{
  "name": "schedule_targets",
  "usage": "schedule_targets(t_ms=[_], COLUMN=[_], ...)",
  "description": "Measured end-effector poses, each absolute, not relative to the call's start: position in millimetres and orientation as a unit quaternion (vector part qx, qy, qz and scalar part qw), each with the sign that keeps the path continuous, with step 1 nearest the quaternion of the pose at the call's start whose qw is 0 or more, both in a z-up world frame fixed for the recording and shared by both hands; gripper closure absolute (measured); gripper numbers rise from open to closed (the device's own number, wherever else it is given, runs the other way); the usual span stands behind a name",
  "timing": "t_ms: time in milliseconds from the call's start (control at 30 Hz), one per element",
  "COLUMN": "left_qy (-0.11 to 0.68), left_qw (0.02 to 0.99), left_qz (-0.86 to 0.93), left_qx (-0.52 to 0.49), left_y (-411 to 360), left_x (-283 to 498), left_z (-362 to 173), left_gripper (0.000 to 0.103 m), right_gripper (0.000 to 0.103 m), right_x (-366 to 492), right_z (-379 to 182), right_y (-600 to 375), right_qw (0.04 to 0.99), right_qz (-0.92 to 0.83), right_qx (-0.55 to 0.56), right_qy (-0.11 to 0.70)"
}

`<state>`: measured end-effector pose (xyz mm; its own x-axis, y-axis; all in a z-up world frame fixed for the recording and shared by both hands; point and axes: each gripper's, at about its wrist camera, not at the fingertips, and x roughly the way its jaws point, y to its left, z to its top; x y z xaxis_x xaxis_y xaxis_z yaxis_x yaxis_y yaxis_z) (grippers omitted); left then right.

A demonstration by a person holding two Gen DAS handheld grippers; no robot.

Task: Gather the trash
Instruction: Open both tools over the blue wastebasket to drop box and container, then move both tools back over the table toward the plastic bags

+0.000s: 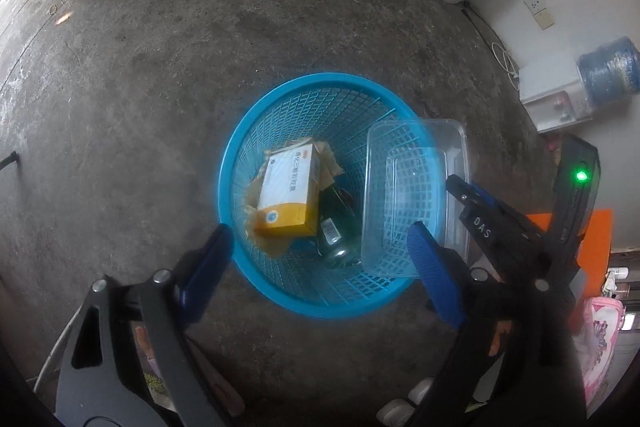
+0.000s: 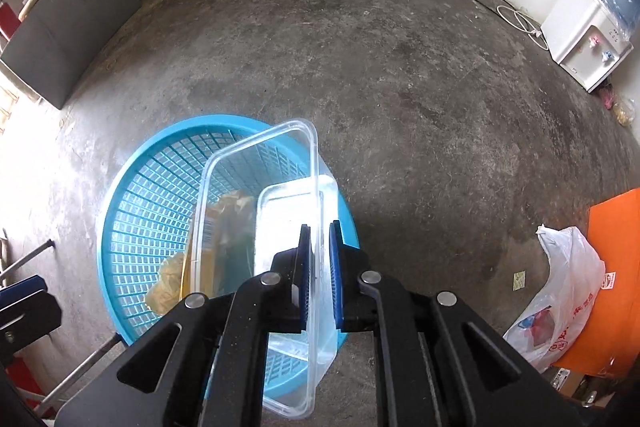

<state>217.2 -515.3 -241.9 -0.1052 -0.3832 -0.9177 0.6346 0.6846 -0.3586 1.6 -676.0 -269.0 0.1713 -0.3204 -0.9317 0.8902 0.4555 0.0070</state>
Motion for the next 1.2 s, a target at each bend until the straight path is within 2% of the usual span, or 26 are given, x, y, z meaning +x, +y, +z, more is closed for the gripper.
schedule_targets(t_ms=[33, 167, 367, 667, 867, 1067, 1167, 1200], left_qy=[0.632, 0.606, 0.545, 0.471, 0.436, 0.415, 0.407, 0.406], left_qw=[0.666, 0.685, 0.717, 0.743, 0.764, 0.792, 0.813, 0.819], left_qz=[-0.385, -0.397, -0.431, -0.472, -0.474, -0.446, -0.416, -0.405], left_qx=[0.091, 0.074, 0.049, 0.044, 0.047, 0.029, 0.027, 0.027], left_y=[-511, -495, -467, -403, -351, -273, -226, -211], left_x=[218, 217, 200, 156, 132, 114, 102, 100], left_z=[-236, -206, -135, -45, -6, 14, 17, 16], left_gripper=[0.019, 0.019, 0.019, 0.019, 0.019, 0.019, 0.019, 0.019], right_gripper=[0.077, 0.071, 0.07, 0.07, 0.07, 0.07, 0.051, 0.049], right_x=[2, -5, -30, -14, -16, -45, -59, -63], right_z=[-270, -263, -248, -249, -232, -178, -147, -137], right_y=[-676, -674, -674, -656, -661, -635, -604, -592], right_qw=[0.705, 0.714, 0.725, 0.751, 0.733, 0.758, 0.776, 0.785], right_qz=[-0.433, -0.438, -0.436, -0.348, -0.389, -0.379, -0.361, -0.352], right_qx=[0.293, 0.29, 0.324, 0.334, 0.331, 0.336, 0.331, 0.328], right_qy=[0.48, 0.464, 0.423, 0.45, 0.449, 0.411, 0.396, 0.391])
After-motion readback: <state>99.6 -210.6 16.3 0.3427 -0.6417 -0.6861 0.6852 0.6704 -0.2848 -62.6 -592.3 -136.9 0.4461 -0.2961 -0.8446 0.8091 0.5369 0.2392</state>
